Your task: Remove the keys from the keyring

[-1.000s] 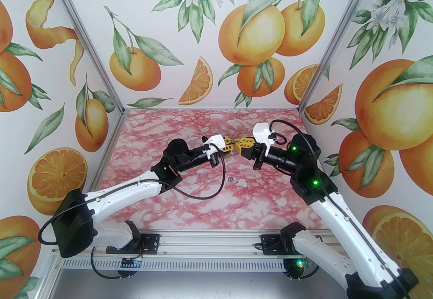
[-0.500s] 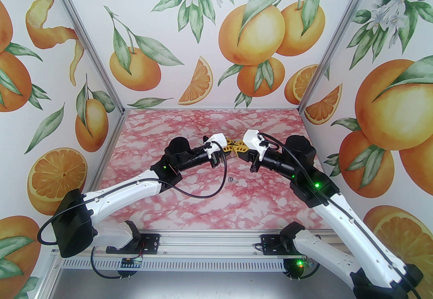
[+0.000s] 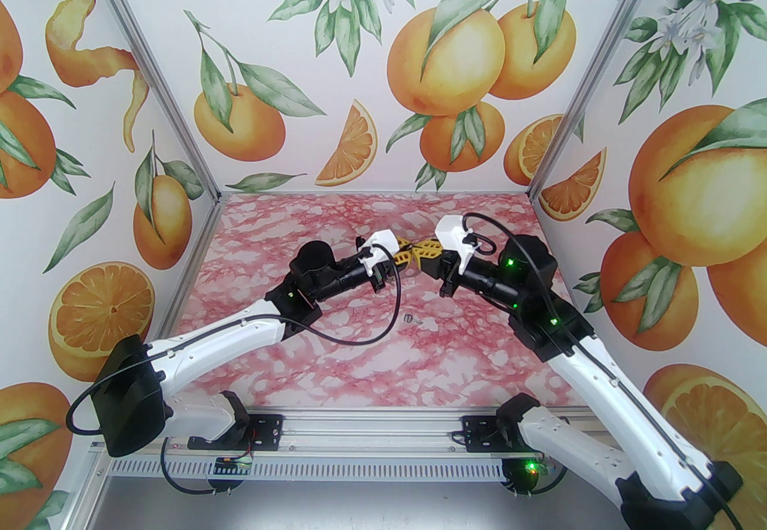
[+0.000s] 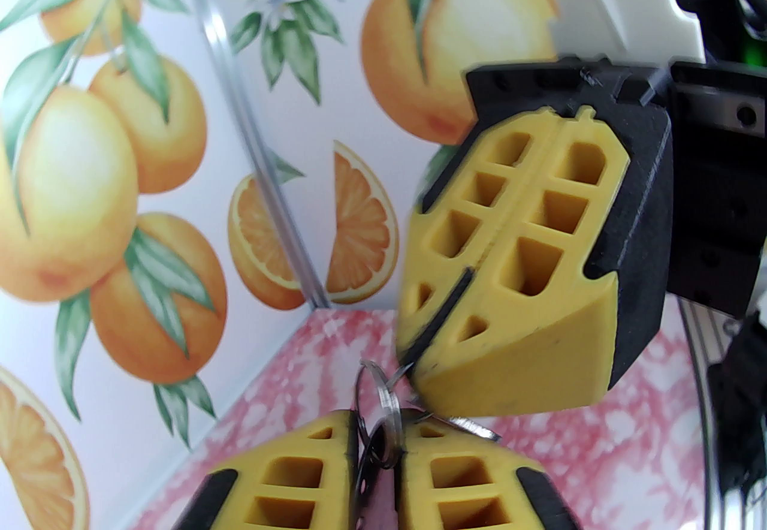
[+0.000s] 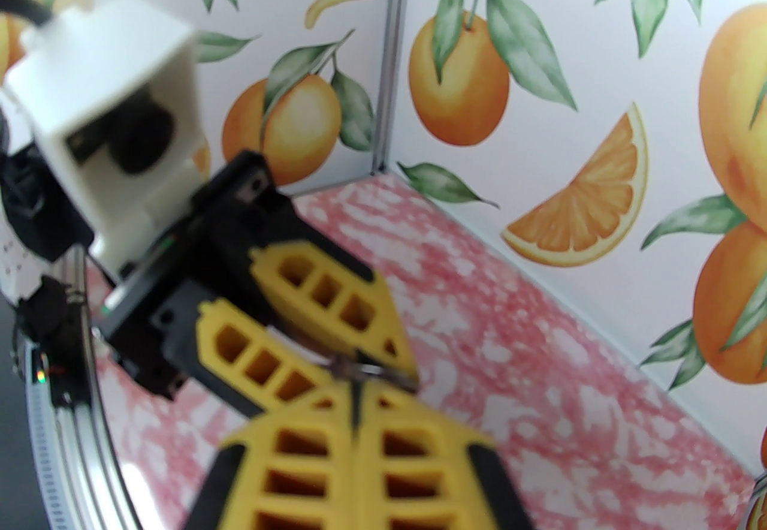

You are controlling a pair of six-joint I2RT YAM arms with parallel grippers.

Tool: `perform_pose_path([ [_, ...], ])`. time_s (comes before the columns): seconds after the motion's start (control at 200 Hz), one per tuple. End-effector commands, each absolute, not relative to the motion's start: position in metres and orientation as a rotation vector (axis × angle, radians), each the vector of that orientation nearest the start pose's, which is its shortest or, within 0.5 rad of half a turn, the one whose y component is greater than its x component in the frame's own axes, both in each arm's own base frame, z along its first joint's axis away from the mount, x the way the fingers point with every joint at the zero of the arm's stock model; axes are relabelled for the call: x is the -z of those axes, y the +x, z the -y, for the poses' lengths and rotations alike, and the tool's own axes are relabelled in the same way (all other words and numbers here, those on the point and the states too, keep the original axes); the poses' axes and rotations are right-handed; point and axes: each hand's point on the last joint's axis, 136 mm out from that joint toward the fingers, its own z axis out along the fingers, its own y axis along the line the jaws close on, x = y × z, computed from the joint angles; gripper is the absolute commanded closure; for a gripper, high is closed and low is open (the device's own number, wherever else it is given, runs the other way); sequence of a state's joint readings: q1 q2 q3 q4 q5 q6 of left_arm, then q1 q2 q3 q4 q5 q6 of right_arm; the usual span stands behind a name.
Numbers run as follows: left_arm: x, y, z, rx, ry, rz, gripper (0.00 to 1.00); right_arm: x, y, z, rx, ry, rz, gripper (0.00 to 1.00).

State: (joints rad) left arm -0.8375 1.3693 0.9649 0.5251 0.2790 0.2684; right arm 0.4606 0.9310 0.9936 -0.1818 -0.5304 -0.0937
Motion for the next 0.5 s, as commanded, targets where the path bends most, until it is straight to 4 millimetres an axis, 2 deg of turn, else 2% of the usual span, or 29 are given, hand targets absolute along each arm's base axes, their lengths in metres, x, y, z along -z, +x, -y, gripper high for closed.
perform_pose_path([
  [0.0,-0.385,0.269,0.356,0.634,0.905,-1.065,0.79,-0.389,0.253,-0.225,-0.837,-0.800,-1.483,1.00],
  [0.25,-0.375,0.260,0.355,0.640,0.955,-1.048,0.65,-0.392,0.256,-0.229,-0.978,-0.757,-1.514,1.00],
  [0.495,-0.362,0.256,0.348,0.590,0.976,-1.038,0.60,-0.393,0.251,-0.229,-1.105,-0.734,-1.538,1.00],
])
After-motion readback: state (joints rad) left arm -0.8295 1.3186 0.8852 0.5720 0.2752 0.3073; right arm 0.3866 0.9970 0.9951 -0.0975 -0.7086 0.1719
